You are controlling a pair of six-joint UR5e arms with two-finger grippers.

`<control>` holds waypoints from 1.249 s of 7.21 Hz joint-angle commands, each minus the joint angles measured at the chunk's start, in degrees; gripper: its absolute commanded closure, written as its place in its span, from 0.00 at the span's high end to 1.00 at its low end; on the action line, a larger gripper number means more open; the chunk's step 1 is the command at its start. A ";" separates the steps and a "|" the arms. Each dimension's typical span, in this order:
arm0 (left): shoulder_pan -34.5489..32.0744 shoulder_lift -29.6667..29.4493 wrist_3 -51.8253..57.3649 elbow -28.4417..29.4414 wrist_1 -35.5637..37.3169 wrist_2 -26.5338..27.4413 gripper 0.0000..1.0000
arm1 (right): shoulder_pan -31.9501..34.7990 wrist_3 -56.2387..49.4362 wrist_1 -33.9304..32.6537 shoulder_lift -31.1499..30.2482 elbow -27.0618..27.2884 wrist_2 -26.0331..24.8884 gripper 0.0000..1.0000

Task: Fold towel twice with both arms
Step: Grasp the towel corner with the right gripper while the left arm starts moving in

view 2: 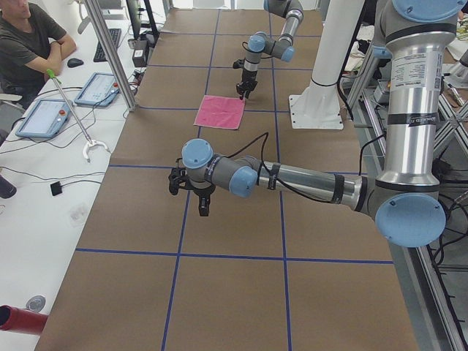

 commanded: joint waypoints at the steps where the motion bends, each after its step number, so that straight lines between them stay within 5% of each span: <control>1: 0.00 0.00 -0.07 -0.08 0.00 0.00 1.00 | -0.16 -0.26 0.00 -0.18 0.32 0.00 0.00; 3: 0.09 -0.78 -2.85 -0.16 0.00 0.00 1.00 | -0.25 -0.44 0.00 -0.35 0.59 0.08 0.00; 5: 5.32 -7.35 -19.31 -0.86 -0.35 0.70 1.00 | 0.10 -0.79 0.00 -2.54 3.91 0.52 0.00; 9: 28.49 -16.21 -62.61 -10.27 -1.85 17.34 1.00 | 0.54 -0.88 -0.09 -5.89 6.82 1.05 0.00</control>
